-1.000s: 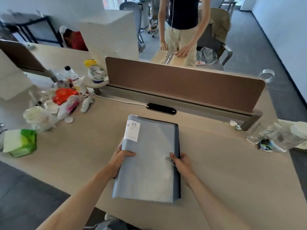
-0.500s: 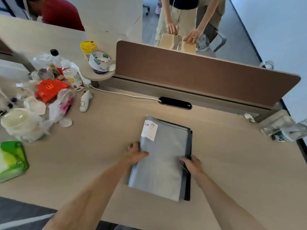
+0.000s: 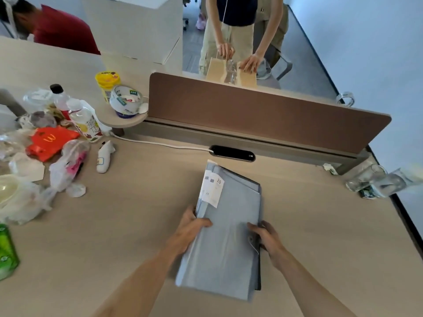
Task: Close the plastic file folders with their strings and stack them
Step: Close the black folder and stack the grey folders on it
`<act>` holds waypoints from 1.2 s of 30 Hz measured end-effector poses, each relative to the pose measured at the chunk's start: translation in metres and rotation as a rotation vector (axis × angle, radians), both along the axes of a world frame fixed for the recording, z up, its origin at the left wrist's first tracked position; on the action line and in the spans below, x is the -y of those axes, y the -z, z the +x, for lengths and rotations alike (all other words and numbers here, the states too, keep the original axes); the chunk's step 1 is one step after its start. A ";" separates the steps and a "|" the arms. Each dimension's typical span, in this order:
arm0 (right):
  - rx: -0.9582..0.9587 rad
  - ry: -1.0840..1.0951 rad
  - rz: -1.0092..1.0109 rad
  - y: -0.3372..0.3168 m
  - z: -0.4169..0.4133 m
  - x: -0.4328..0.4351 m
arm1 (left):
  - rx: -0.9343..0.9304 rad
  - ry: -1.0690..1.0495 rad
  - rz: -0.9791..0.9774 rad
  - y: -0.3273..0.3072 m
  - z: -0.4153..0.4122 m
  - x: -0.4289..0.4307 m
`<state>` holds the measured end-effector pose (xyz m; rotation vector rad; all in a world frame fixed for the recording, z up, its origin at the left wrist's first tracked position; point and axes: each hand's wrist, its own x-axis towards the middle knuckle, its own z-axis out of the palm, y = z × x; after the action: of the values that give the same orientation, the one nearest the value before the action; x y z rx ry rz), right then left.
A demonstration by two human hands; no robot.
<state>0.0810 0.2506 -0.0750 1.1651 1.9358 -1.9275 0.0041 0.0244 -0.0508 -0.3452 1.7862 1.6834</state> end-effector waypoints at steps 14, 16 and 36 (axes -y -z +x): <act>-0.589 -0.096 0.045 -0.094 -0.047 -0.013 | -0.589 -0.099 -0.021 -0.090 -0.025 0.009; -0.586 -0.123 0.041 -0.095 -0.044 -0.012 | -0.582 -0.114 -0.013 -0.094 -0.019 0.007; -0.604 -0.002 0.185 -0.094 -0.059 0.005 | -0.504 0.003 -0.044 -0.092 -0.050 0.016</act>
<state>0.0219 0.2452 0.0186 0.6487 2.4374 -2.3316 -0.0460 0.0088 0.0413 0.0767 2.1778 1.8440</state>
